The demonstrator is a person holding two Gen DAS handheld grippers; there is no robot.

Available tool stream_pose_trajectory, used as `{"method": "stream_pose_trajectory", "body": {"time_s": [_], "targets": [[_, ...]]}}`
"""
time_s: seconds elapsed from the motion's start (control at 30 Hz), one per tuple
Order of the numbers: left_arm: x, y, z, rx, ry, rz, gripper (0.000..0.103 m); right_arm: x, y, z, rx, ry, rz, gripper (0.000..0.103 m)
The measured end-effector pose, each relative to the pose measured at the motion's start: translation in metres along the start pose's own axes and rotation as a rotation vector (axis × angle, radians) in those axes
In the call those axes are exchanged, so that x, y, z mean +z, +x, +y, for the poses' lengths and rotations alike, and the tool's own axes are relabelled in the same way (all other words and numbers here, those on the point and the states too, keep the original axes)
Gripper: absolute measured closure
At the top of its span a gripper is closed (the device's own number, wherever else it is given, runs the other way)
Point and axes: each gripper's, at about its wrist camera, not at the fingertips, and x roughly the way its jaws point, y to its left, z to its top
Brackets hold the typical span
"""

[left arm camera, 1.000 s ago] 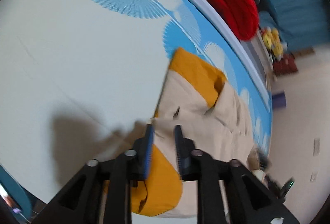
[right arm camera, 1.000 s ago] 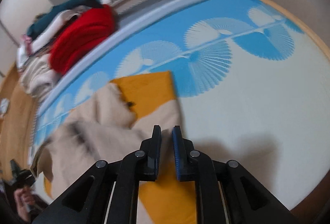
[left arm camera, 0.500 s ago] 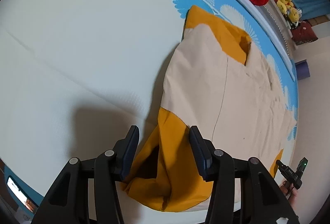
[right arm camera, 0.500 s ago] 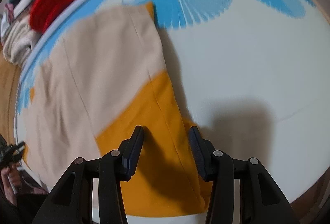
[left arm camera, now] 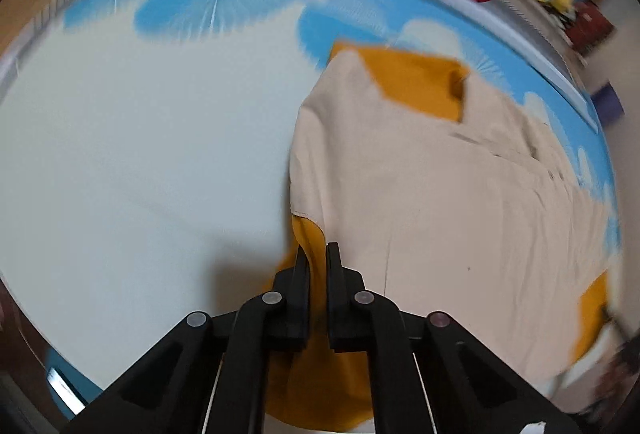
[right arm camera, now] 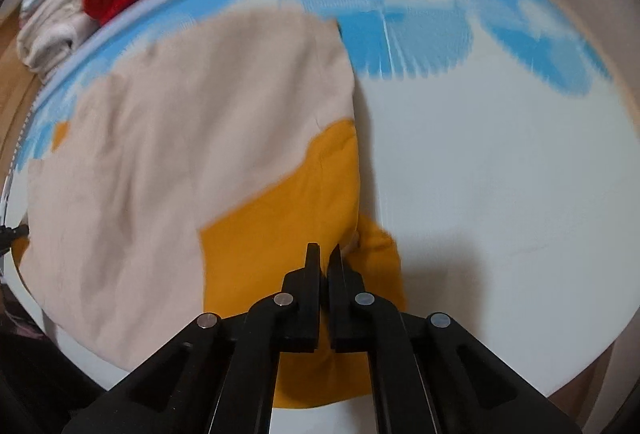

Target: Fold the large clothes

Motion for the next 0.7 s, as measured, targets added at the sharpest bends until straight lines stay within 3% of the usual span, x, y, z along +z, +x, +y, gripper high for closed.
{"method": "stream_pose_trajectory", "body": {"time_s": [0.1,0.17,0.23,0.33,0.43,0.47,0.53,0.7], "targets": [[0.004,-0.027,-0.009,0.016,0.059,-0.142,0.099,0.007,-0.039,0.007,0.018,0.031,-0.159,0.101],[0.008,-0.035,-0.009,0.012,0.052,-0.197,0.099,0.011,-0.054,0.011,0.009,0.039,-0.248,0.101],[0.013,-0.038,-0.001,-0.01,0.009,-0.226,0.099,0.017,-0.056,0.013,-0.014,0.038,-0.28,0.101],[0.019,-0.027,0.008,-0.035,-0.043,-0.19,0.099,0.024,-0.039,0.019,-0.061,0.032,-0.253,0.101],[0.02,0.014,0.011,0.001,-0.059,-0.006,0.099,0.03,-0.001,0.015,-0.108,0.064,-0.101,0.101],[0.021,0.018,0.015,-0.016,-0.091,0.015,0.099,0.03,0.013,0.013,-0.123,0.072,-0.037,0.101],[0.028,0.012,0.02,-0.049,-0.112,-0.025,0.099,0.033,0.019,0.012,-0.124,0.086,-0.024,0.101],[0.04,-0.021,0.003,-0.032,-0.035,-0.222,0.1,0.051,-0.016,0.025,-0.11,0.071,-0.222,0.101]]}}
